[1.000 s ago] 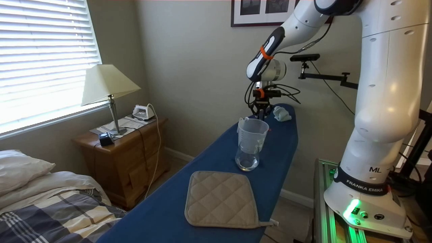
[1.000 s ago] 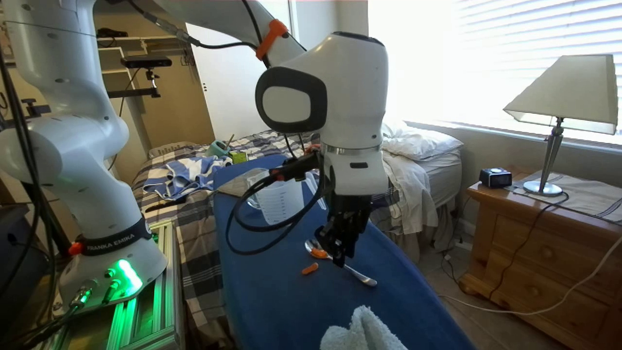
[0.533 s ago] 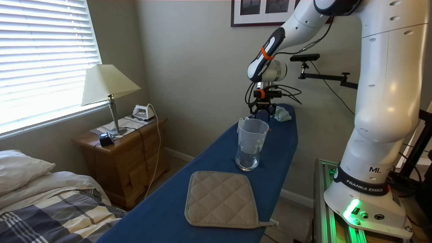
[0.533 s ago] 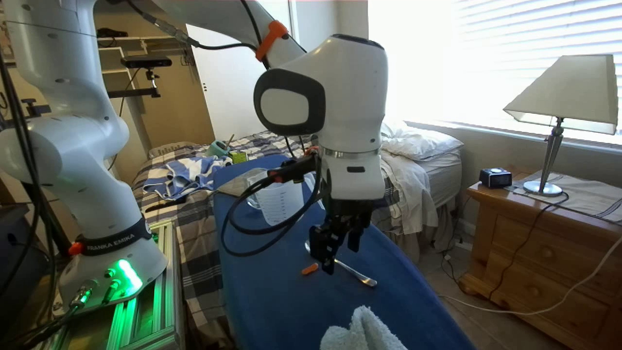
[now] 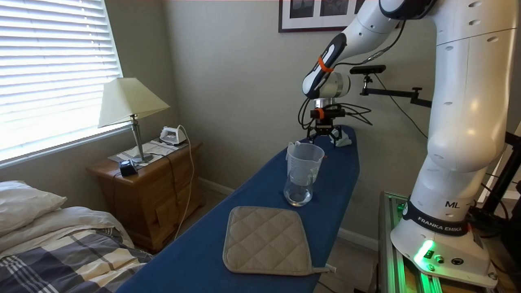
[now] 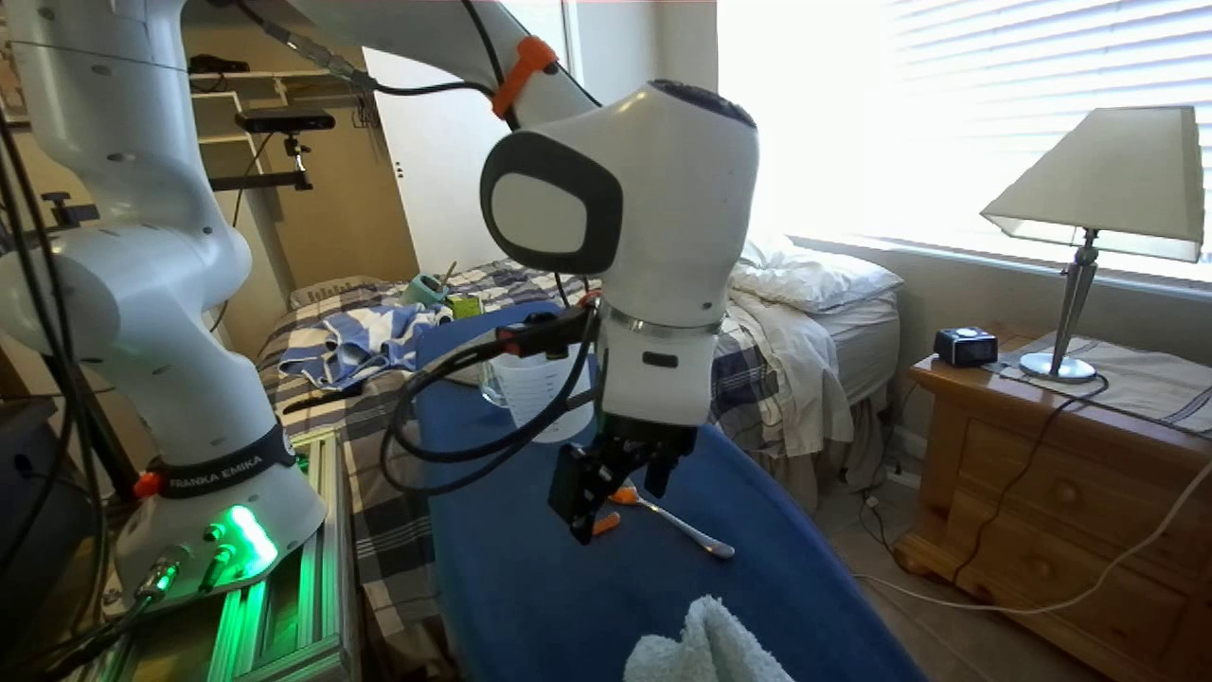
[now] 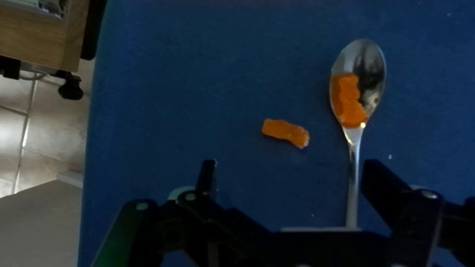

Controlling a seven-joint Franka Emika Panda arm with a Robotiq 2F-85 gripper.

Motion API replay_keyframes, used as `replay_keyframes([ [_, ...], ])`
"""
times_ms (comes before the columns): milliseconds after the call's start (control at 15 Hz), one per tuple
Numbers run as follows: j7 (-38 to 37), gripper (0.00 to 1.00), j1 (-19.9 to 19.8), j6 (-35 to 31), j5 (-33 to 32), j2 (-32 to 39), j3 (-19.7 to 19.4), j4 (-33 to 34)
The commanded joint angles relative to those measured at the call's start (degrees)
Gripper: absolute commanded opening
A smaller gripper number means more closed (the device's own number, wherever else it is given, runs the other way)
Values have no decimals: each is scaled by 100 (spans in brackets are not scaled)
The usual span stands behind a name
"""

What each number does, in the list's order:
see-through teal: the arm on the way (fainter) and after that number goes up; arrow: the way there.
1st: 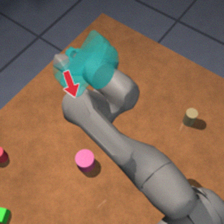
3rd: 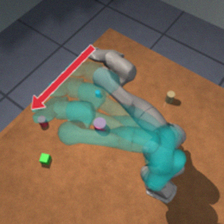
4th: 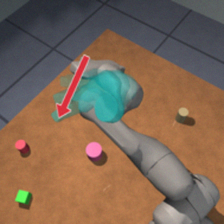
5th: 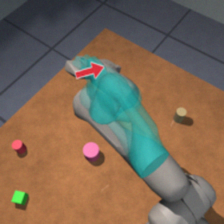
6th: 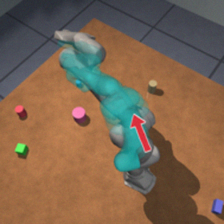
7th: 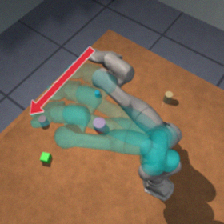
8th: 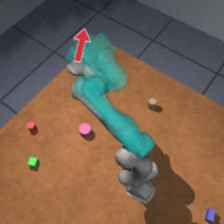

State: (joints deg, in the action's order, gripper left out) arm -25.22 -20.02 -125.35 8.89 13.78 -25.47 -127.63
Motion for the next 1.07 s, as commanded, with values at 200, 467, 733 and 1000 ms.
replay_keyframes([
  [200, 110, 91, -163, 350, 140, 137, 57, -31],
  [467, 141, 83, -183, 320, 206, 232, 73, -39],
  [733, 148, 79, -184, 313, 262, 266, 85, -27],
  [1000, 156, 60, -176, 304, 296, 257, 100, -25],
])
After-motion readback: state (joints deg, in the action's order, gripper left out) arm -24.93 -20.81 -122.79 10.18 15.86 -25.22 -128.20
